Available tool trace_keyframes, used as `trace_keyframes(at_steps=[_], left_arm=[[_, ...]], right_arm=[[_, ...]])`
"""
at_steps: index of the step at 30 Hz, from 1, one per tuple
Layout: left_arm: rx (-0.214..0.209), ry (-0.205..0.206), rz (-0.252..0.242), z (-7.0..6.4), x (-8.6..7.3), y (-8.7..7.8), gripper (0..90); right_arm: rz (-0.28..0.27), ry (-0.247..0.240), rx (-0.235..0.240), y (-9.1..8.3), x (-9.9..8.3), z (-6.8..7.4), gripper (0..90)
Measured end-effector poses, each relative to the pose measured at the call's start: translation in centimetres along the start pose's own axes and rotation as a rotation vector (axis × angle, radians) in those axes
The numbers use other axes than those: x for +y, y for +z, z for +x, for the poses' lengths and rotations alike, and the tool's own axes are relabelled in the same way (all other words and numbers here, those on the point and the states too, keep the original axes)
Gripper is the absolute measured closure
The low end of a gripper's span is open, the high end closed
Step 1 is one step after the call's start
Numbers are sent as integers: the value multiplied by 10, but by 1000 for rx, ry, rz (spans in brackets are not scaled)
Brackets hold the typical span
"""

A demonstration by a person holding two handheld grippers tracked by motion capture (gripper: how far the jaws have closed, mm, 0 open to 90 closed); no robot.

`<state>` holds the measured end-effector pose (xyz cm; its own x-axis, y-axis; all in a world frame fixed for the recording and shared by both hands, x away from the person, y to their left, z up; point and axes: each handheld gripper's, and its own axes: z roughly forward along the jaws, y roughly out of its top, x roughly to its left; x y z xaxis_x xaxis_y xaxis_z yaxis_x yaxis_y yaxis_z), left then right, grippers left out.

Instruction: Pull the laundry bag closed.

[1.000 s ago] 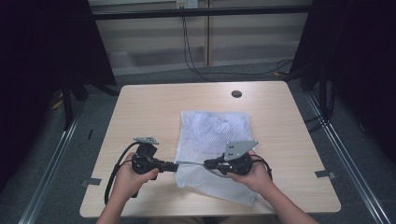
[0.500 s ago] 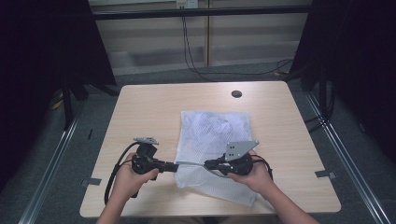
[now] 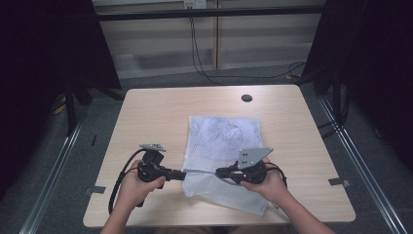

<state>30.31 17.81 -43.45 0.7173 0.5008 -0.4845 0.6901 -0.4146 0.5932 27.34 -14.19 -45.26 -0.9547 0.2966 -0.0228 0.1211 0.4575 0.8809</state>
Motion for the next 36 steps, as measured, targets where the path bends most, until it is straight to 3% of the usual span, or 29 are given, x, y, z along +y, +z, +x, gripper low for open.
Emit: trace_keyframes(at_steps=[4, 10, 11, 14, 17, 36], left_arm=[[-6, -26, -18, 1, -1, -2, 883], [6, -14, -10, 1, -1, -2, 883], [-10, -12, -9, 2, -1, -2, 883], [13, -15, -3, 1, -2, -1, 883], [-11, -26, -16, 3, -2, -2, 883], [2, -18, -11, 3, -1, -1, 882]], right_arm=[[3, 14, -8, -5, -3, -2, 870], [-3, 15, -3, -7, -4, -1, 870], [-4, 10, -4, -7, -4, -1, 870], [0, 5, 4, -8, -5, 0, 870], [-1, 10, -1, -11, -7, -1, 870], [-8, 18, -4, -20, -12, -1, 870]])
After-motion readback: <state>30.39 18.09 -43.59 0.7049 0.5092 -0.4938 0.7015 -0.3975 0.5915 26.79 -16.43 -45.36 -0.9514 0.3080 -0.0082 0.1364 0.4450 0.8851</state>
